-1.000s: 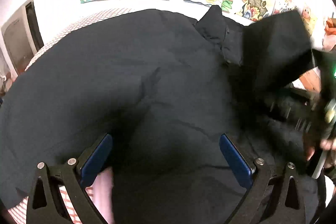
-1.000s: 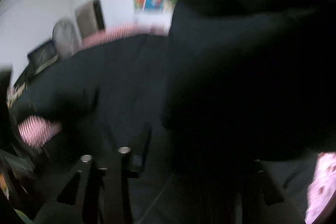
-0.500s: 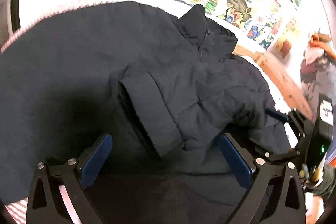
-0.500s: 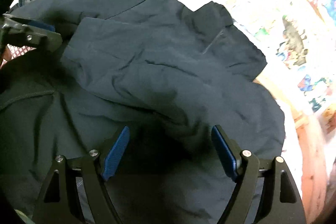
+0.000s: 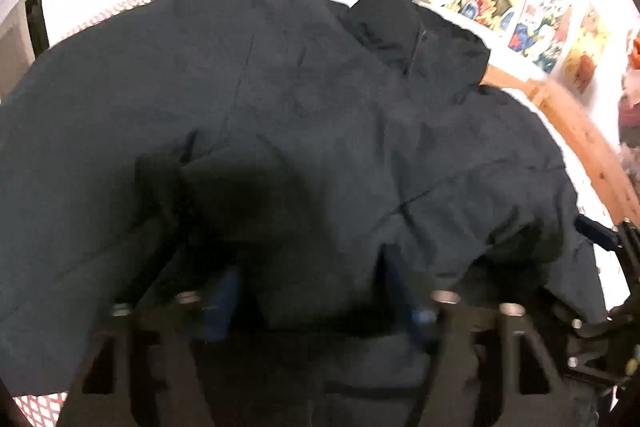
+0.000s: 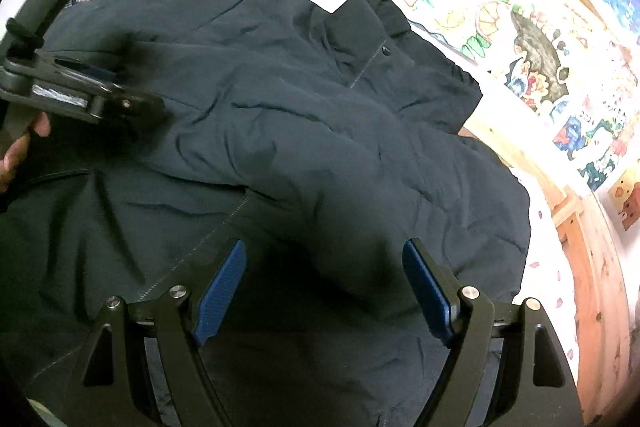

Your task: Fold large clothes

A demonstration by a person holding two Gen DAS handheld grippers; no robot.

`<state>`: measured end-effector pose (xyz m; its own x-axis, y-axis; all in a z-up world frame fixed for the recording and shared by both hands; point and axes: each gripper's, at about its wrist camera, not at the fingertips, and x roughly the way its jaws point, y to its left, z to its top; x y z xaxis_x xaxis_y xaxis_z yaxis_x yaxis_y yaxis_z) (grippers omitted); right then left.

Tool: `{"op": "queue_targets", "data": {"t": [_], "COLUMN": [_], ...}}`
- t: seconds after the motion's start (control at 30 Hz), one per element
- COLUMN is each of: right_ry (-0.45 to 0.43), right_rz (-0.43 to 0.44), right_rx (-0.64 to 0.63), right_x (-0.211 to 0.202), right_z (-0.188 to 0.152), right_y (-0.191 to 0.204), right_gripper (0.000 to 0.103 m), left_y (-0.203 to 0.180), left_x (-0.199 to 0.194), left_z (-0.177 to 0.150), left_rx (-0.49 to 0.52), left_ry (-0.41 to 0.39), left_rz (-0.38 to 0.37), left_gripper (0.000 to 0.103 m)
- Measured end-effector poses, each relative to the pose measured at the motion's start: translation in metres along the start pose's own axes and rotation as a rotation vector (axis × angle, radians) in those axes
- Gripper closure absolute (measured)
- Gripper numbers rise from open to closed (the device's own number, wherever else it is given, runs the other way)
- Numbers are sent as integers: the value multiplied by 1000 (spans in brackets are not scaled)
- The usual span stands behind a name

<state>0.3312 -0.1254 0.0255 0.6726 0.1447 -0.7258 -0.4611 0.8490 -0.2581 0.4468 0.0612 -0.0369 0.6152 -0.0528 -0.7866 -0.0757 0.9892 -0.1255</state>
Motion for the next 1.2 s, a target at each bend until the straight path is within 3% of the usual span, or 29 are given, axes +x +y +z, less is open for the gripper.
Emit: {"op": "queue_targets", "data": {"t": [0.1,0.17,0.37,0.4,0.47,0.57,0.7,0.83,0.9,1.0,1.1,1.2], "right_ry": [-5,-3,-49,-63,-68,-22,125,152,119,59,-8,-74], "right_rz": [-13,-29,-55,-53,-24,17,-32,-60,-54,-52,-23,37], "right_rx": [34,73,334,383,458,491,382,353,369,386,399,401], "right_x": [7,10,13,15,26,59,116,135,131,116,98,84], "right_z": [-4,-8,-24,-27,-30,-27,-24,-27,-28,-30,-25,-9], "right_y": [-12,-24,-89,-100,-117,-124,-108,-96,-96,-94,-89,-78], "right_gripper": [27,27,27,27,27,27,24,22,22,20,12,7], "left_y": [6,5,-3,-3,-8,-4,-3,1,6,25,49,84], "left_x": [1,-6,-34,-32,-11,11,20,19,9,-25,-66,-109], "left_z": [1,2,9,11,14,9,9,10,11,9,2,-11], "left_rx": [-41,-5,123,147,222,222,236,223,200,108,10,-116], "left_ry": [-32,-66,-193,-172,-38,49,71,71,48,-42,-139,-205], "left_rz": [-36,-12,71,83,109,138,143,110,83,-19,-62,-50], "left_gripper": [79,88,89,89,88,80,75,73,68,30,22,15]}}
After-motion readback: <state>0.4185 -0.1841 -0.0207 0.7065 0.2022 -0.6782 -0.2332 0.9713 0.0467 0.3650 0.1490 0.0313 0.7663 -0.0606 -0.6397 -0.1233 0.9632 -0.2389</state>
